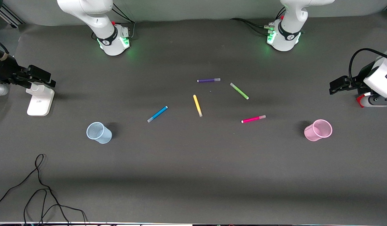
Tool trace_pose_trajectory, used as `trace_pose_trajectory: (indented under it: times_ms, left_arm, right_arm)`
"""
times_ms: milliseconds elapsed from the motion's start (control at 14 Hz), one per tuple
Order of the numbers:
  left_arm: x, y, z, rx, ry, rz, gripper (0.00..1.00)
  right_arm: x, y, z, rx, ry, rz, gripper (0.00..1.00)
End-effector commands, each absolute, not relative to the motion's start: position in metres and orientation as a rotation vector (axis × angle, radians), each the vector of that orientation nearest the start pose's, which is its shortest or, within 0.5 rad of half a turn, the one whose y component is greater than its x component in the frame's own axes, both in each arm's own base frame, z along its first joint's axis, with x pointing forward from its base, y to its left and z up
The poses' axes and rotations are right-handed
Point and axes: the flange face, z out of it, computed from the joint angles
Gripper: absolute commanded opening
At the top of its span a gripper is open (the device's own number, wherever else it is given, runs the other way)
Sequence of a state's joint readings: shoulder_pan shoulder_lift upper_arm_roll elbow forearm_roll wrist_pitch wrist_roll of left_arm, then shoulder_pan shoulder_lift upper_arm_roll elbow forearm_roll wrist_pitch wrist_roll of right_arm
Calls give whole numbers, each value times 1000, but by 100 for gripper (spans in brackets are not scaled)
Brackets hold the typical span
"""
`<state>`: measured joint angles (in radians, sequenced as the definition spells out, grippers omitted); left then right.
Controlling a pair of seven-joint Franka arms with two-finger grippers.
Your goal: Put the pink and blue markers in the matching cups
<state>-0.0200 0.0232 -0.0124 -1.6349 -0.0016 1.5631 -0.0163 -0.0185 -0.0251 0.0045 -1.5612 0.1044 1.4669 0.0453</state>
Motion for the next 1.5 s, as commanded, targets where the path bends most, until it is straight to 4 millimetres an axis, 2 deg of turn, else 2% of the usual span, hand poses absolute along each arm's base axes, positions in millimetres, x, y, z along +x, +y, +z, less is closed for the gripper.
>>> trace_pose_trajectory:
  times_ms: [0,500,714,786,929,1071,1143,1286,1429]
  left_arm:
    - [552,-20,584,-3147,2,158,100]
    - [553,-21,584,-3147,7,153,100]
    - [556,-19,585,-3147,19,136,100]
    - [557,-22,585,-3147,19,136,100]
    - [555,-31,587,-3141,36,140,100]
    - [555,-37,586,-3140,55,145,100]
    - [555,-46,585,-3138,81,154,100]
    - [552,-55,584,-3135,106,174,100]
    - [550,-71,583,-3136,149,186,100]
  right_arm:
    - [532,-1,643,-3030,69,126,100]
    - [532,-3,652,-3037,94,99,100]
    - [533,-6,636,-3031,105,189,100]
    - [537,-8,626,-3025,112,233,100]
    - [537,-2,618,-3017,129,307,100]
    - [536,18,614,-3018,229,345,100]
    - [537,37,610,-3019,241,364,100]
    - [545,67,588,-3003,312,441,100]
    - [548,113,571,-2984,395,501,100]
